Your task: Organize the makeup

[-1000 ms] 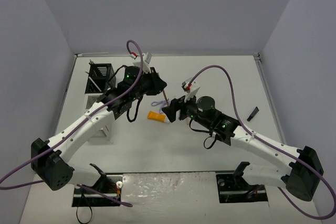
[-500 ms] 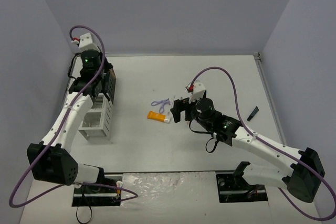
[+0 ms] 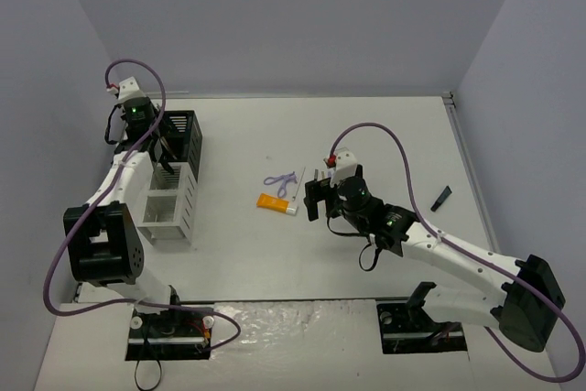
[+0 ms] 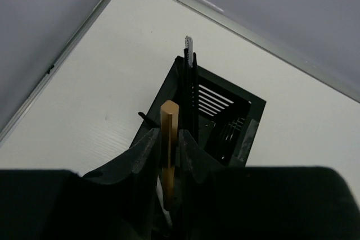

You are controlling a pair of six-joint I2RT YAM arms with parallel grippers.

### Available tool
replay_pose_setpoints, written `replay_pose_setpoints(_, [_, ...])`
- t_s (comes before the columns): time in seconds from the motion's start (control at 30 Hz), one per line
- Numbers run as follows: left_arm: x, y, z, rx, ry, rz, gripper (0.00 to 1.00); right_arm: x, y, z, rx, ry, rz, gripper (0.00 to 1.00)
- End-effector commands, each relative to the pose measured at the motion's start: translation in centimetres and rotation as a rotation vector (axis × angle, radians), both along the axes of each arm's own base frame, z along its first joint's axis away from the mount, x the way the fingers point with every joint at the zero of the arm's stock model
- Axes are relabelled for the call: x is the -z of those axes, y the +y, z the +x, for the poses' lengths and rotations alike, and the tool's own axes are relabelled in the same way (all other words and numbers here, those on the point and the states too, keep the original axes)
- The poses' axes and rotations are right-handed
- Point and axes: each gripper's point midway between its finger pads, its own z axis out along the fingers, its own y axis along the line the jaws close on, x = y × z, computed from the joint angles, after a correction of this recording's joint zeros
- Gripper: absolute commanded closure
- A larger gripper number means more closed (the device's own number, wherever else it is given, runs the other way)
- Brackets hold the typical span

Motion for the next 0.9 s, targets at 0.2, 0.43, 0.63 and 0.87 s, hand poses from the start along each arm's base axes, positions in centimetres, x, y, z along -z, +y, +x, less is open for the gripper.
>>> replay_pose_setpoints(0.2, [-4.5,0.5,-0.4,0.002,-0.102,0.005,0.3,2.2,-1.4,1.0,0.135,0.047,-0.016,0.02])
replay_pose_setpoints(0.43, [-9.0,0.6,-4.9,-0.017,-0.068,0.022,0.03,5.4,-2.4,1.0,0.207,0.119,-0.046,0.11])
replay_pose_setpoints(0.63, [-13.9,-2.0,-9.7,0.122,-0.054,0.02,0.03,8.0,-2.8,1.5,0.254,0.197,-0.069,0.27])
replay_pose_setpoints(0.87, [-12.7,-5.5,-14.0,0.303,-0.087,-0.004,0.03,10.9,-2.7,2.8,0.294,0.257,-0.13,0.43])
